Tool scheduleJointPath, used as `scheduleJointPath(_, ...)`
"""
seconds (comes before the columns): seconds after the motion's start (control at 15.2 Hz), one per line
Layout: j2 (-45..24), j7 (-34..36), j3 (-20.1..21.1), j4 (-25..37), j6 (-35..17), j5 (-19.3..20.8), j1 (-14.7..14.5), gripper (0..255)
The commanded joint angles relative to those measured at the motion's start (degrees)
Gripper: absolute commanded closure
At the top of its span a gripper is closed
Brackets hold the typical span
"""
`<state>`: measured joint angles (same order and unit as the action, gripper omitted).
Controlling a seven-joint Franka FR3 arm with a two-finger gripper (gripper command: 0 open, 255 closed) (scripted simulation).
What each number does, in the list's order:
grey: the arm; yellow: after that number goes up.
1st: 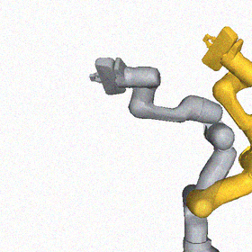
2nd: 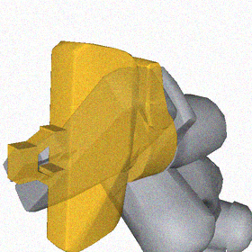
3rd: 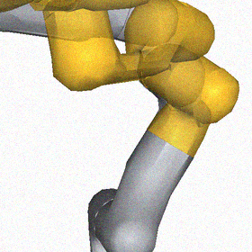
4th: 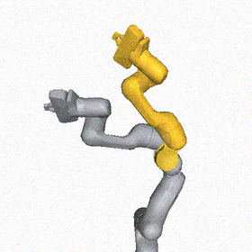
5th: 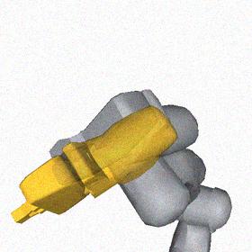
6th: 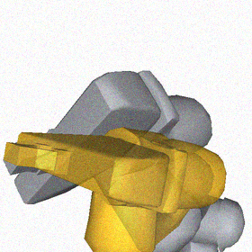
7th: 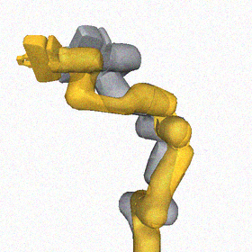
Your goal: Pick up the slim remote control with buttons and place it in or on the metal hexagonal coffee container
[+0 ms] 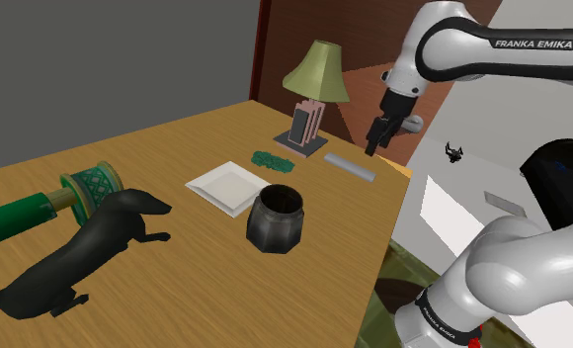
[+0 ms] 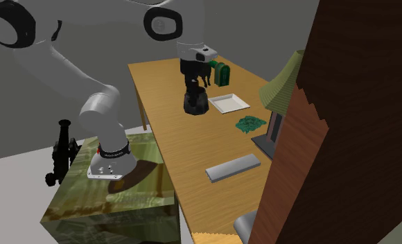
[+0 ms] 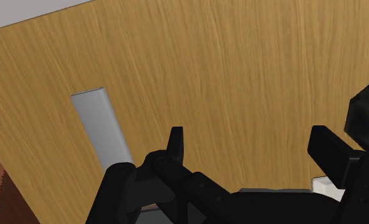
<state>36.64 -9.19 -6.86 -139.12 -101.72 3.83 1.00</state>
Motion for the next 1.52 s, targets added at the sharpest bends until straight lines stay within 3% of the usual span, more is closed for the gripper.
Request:
scheduleJointPath(0.0, -3.14, -1.90, -1.74, 0.05, -3.29, 0.71, 0.47, 0)
scheduleJointPath(0.66, -21.34, -12.46, -10.28, 4.89, -17.10, 0.55, 2.02, 0)
scheduleJointPath(1.25, -41.09, -24.38, -15.19, 15.75, -25.06, -7.09, 3.88, 0)
scheduleJointPath(1.45, -42.40, -24.88, -15.03, 14.77, -27.24, -7.80, 4.02, 0)
